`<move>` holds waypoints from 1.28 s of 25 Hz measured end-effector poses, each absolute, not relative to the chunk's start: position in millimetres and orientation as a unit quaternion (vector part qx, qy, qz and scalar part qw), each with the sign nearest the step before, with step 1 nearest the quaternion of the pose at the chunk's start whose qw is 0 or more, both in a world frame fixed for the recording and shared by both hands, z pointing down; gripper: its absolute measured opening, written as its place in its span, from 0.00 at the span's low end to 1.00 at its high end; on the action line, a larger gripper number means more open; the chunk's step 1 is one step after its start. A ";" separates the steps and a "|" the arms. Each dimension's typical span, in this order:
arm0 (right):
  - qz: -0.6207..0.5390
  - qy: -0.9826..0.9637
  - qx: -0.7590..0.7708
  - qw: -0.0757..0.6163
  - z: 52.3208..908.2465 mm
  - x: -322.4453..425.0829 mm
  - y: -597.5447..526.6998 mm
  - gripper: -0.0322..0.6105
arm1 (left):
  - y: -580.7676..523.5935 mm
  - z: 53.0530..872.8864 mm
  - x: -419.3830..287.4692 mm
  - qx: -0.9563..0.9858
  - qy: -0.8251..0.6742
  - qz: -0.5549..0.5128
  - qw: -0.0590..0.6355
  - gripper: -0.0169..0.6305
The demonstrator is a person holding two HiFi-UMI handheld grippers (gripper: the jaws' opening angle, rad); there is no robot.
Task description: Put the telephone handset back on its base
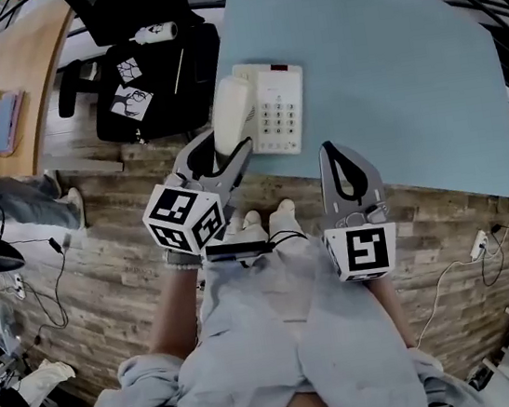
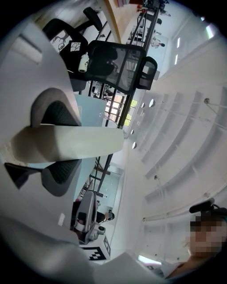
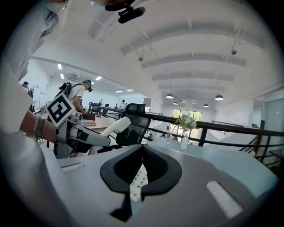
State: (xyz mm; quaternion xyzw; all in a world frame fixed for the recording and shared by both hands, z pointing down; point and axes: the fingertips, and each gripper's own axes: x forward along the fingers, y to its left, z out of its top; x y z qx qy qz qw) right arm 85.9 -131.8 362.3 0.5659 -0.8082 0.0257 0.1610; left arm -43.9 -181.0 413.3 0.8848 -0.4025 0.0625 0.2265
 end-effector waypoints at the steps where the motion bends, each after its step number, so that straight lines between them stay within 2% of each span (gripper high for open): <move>1: 0.027 -0.808 0.565 0.162 363.4 88.3 -132.4 0.06 | -182.9 416.4 -41.9 0.883 -0.404 0.064 0.230 0.36; 32: 0.059 -0.815 0.551 0.170 392.9 127.2 -154.9 0.06 | -244.0 520.6 -22.5 0.803 -0.483 0.136 0.321 0.36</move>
